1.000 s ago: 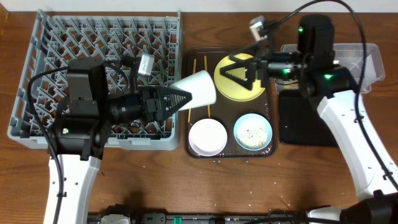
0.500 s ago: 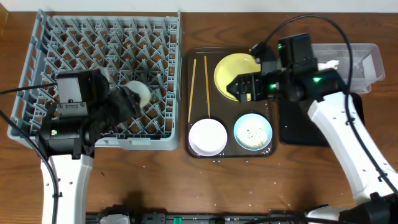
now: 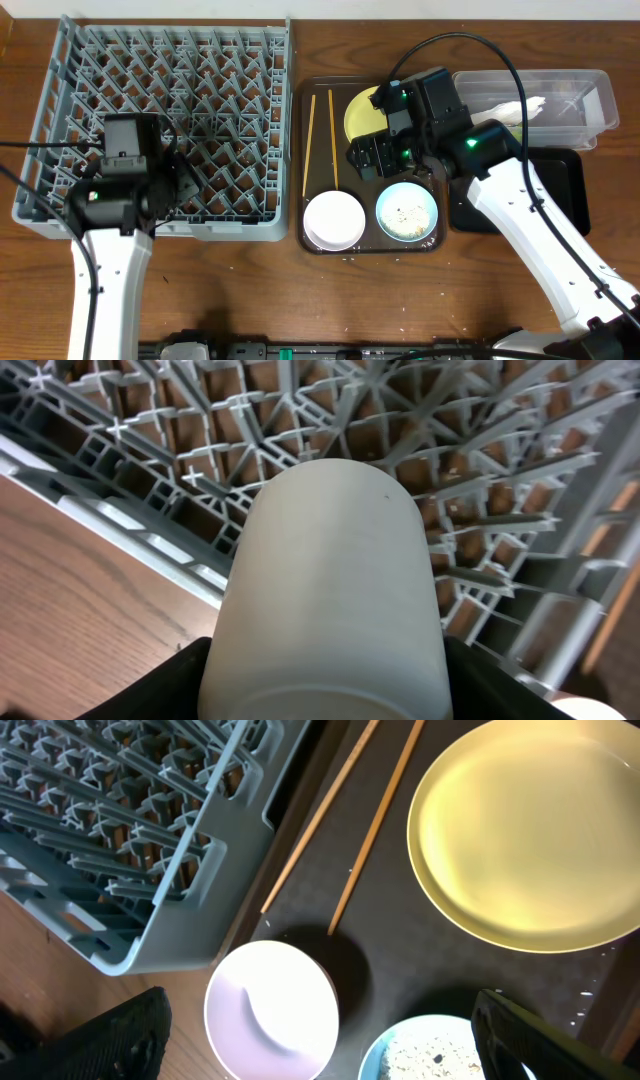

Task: Sort waste into correct bins and load items into the dishwasher

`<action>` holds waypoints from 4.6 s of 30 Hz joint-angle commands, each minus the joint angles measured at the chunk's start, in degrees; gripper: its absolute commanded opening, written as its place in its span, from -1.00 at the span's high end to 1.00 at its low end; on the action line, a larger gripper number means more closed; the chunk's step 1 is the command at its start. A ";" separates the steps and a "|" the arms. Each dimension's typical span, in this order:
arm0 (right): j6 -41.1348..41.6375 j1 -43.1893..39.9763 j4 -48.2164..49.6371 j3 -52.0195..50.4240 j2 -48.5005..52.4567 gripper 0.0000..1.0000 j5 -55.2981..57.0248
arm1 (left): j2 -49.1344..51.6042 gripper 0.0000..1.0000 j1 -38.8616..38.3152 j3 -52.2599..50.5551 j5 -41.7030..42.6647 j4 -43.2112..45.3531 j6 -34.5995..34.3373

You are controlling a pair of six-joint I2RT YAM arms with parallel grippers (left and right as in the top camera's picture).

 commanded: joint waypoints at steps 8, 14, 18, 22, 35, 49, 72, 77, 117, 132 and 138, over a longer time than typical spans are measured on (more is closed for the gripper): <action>0.17 0.74 -0.17 0.52 -0.07 -0.87 1.18 | 11.65 -0.12 0.24 0.07 3.98 -0.07 -0.92; 0.13 0.74 -0.31 0.52 -0.07 -0.88 1.18 | 12.17 -0.56 0.24 0.96 4.02 -0.17 -0.92; 0.13 0.72 -0.46 0.52 -0.07 -0.88 1.20 | 9.14 -0.76 0.24 3.91 4.42 -0.72 -0.92; 0.13 0.72 -0.96 0.52 -0.07 -0.86 1.22 | 5.18 -0.77 0.24 6.19 8.24 -0.68 0.52; 13.07 0.74 -4.35 -8.90 -0.04 -0.19 9.64 | -4.66 -0.77 0.24 6.43 38.75 0.33 23.71; 13.73 5.49 8.09 -21.20 1.05 0.11 13.64 | -4.81 -0.76 0.17 6.03 38.88 -0.11 24.30; 16.50 7.52 9.81 -20.83 11.69 0.98 17.68 | -4.81 -0.76 0.20 6.03 38.84 -0.96 24.48; 16.22 5.38 6.32 -17.92 7.48 0.98 11.76 | -4.81 -0.76 0.20 6.03 38.77 -0.94 24.50; 4.94 -56.26 28.79 -30.82 2.29 0.98 -61.11 | -4.44 -0.76 0.20 5.97 38.42 -0.94 24.46; 12.41 -55.01 33.90 -31.10 2.34 0.98 -55.28 | -4.44 -0.76 0.20 5.97 38.45 -0.96 24.46; 11.52 -54.01 35.17 -31.10 2.29 0.98 -62.40 | -4.44 -0.76 0.20 5.97 38.45 -1.16 24.46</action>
